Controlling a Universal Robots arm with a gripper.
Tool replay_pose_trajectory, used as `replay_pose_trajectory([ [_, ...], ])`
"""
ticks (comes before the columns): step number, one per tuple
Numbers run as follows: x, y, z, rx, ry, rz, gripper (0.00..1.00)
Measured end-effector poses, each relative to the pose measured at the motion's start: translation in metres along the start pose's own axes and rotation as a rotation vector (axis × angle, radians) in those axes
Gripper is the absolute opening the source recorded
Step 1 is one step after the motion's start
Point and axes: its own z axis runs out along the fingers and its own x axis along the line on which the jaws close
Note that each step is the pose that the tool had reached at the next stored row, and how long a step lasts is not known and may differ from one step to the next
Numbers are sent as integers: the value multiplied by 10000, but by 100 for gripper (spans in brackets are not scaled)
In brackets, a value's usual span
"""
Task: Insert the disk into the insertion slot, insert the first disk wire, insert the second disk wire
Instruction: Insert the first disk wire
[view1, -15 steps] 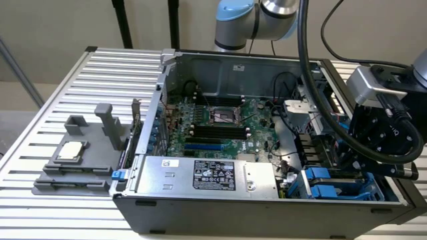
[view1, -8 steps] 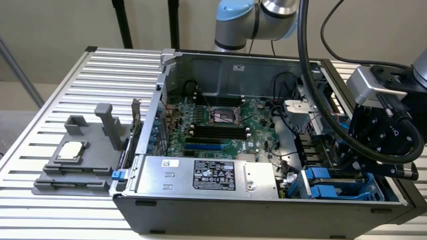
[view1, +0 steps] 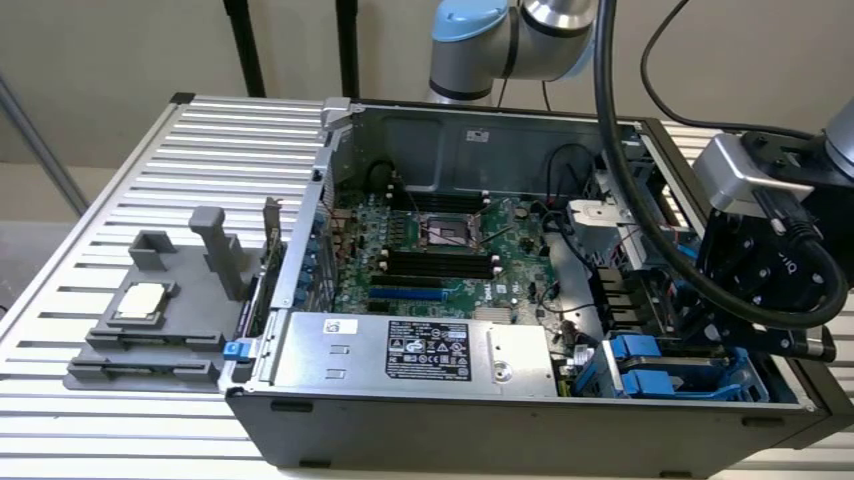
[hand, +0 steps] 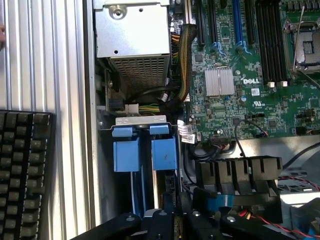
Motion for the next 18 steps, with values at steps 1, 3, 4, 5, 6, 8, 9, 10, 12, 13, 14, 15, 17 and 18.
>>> replay_pose_trajectory([
  [1, 0, 0, 1, -1, 1, 1, 16],
  [3, 0, -3, 5, -4, 2, 0, 16],
  [4, 0, -4, 13, -5, 2, 0, 16],
  [5, 0, -4, 15, -5, 3, -2, 16],
  [6, 0, -5, 15, -5, 2, -2, 16],
  [8, 0, -5, 18, -5, 1, -2, 16],
  [9, 0, -5, 20, -5, 2, -2, 16],
  [10, 0, -5, 21, -5, 2, -2, 16],
  [12, 0, -5, 26, -5, 2, -3, 16],
  [13, 0, -6, 29, -5, 2, -3, 16],
  [14, 0, -6, 33, -5, 1, -3, 16],
  [15, 1, -6, 37, -6, 2, -2, 16],
  [17, 1, -7, 45, -5, 3, -2, 16],
  [18, 1, -7, 46, -5, 5, -1, 16],
])
